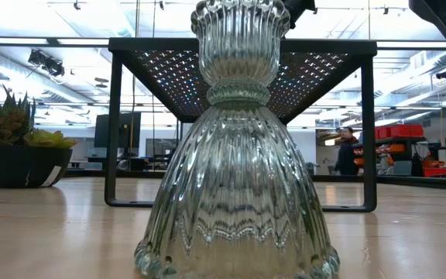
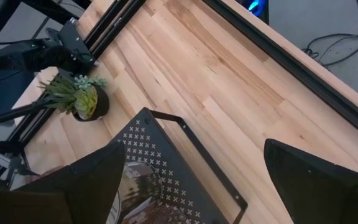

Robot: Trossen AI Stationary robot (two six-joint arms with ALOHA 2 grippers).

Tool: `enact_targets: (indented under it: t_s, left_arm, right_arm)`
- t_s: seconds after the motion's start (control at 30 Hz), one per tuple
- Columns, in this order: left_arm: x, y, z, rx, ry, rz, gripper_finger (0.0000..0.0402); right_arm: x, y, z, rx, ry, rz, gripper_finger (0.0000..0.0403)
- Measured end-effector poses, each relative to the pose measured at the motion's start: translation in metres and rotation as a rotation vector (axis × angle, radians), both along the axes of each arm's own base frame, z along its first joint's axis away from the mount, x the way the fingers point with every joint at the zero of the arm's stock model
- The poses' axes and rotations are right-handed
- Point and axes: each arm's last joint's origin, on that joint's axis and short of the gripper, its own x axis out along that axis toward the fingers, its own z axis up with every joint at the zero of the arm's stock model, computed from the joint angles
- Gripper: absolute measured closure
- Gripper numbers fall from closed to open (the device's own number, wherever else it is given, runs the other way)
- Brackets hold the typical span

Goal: Pick & Place candle stick holders
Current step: Put the pink glass candle holder on the shelf aligned with the pink glass candle holder

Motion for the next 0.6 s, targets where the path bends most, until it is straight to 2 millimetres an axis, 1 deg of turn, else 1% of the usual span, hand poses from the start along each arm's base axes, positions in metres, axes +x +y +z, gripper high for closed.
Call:
enact_targets:
  t_s: [0.17,0.27,0.4,0.6]
  left_arm:
    - [0.0086,-0.0049,0.0005,-0.033,-0.021,-0.059,0.0003]
    - [0.0084,-0.0044,0.0003,-0.011,0.006,-0.098,0.0003]
    - [0.0054,-0.0002,-0.0004,0.002,0.050,-0.062,0.0003]
    - [0.0065,0.0011,-0.0002,-0.006,0.028,-0.021,0.0003]
  right_arm:
    - [0.0001,-0.0001,0.0001,0.006,-0.002,-0.007,0.0021]
    - [0.0005,-0.0004,0.0005,0.012,-0.007,-0.020,0.0021]
    - [0.0017,-0.0005,0.0012,0.005,-0.018,-0.019,0.0021]
    - [0.0037,0.0009,0.0019,-0.002,-0.028,-0.012,0.0021]
